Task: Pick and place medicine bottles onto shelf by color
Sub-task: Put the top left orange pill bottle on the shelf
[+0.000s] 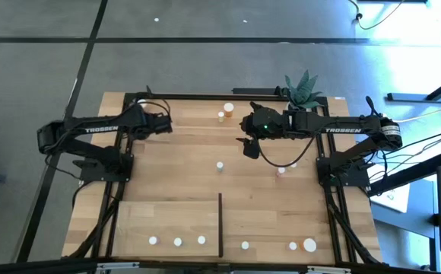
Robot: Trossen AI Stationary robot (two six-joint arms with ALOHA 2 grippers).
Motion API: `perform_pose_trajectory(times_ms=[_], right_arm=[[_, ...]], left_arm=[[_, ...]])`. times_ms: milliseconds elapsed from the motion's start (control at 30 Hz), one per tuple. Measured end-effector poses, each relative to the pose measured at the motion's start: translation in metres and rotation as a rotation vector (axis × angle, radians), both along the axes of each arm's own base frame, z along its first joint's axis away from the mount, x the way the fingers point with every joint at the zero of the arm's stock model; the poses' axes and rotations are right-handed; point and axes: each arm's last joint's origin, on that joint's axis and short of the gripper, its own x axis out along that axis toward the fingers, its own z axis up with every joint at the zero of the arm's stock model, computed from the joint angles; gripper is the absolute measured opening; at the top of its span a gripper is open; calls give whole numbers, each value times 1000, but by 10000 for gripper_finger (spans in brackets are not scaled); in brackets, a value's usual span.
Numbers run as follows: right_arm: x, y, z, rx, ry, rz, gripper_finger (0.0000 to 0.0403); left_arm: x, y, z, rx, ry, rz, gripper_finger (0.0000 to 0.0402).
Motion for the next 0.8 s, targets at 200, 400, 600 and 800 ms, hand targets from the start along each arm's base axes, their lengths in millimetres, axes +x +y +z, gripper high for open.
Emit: perform_pose_trajectory(times_ms=[200,400,600,800], right_arm=[[0,0,0,-1,0,0,278],[0,0,0,-1,0,1,278],[0,0,0,-1,1,1,278],[0,0,0,-1,0,1,278]], left_arm=[[-7,6,-15,1,14,26,322],[-2,17,-26,28,-6,-77,322],[-4,22,-27,31,-4,-66,322],[-8,27,-27,35,-16,-20,322]])
